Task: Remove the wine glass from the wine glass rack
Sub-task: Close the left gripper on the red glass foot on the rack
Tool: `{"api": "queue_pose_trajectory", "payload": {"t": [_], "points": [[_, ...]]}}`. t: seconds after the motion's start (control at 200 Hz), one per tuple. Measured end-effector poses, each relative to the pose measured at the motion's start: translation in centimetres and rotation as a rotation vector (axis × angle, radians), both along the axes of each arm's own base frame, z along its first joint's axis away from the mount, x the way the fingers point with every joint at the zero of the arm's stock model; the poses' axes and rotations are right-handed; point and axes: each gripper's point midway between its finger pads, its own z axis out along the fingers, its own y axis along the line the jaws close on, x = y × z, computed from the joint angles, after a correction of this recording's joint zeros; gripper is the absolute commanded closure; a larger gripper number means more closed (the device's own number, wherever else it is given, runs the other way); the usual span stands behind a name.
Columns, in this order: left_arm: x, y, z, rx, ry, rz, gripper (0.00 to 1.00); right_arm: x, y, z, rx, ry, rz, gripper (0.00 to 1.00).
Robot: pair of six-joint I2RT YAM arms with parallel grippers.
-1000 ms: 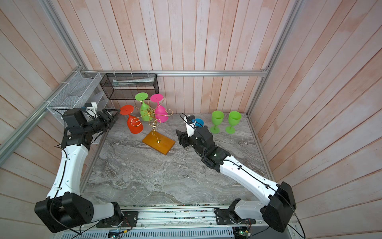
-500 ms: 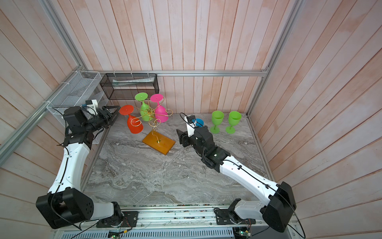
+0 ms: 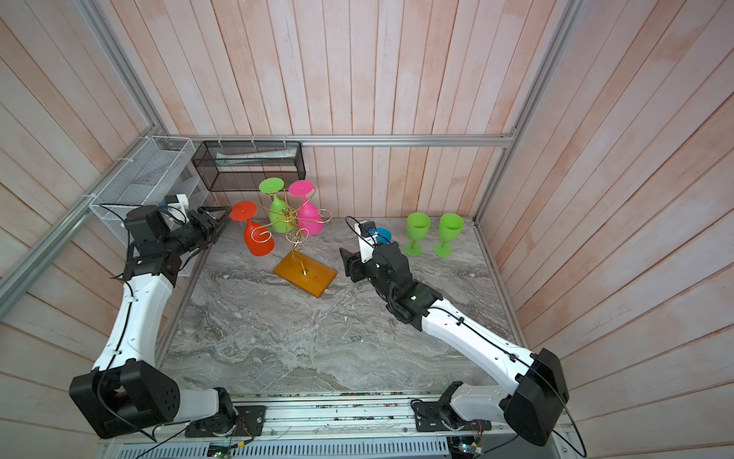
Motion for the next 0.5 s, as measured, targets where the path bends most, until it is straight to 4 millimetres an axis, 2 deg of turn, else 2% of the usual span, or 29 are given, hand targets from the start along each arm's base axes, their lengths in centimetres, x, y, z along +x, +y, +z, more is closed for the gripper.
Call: {"api": "queue_pose_trajectory", "payload": {"t": [0.13, 0.3, 0.5], "points": [[0.7, -1.0, -0.6, -0.005, 0.011, -0.025, 0.65, 0.1, 0.0, -0.2, -0.004, 0.004, -0.003, 0.33], [1.3, -1.8, -1.3, -0.013, 0.031, -0.045, 0.78, 0.1, 0.0, -0.3, -0.008, 0.005, -0.008, 0.33], [1.4, -1.7, -0.9, -0.007, 0.019, -0.039, 0.78, 0.2, -0.1, -0.3, -0.009, 0.005, -0.011, 0.33]]}}
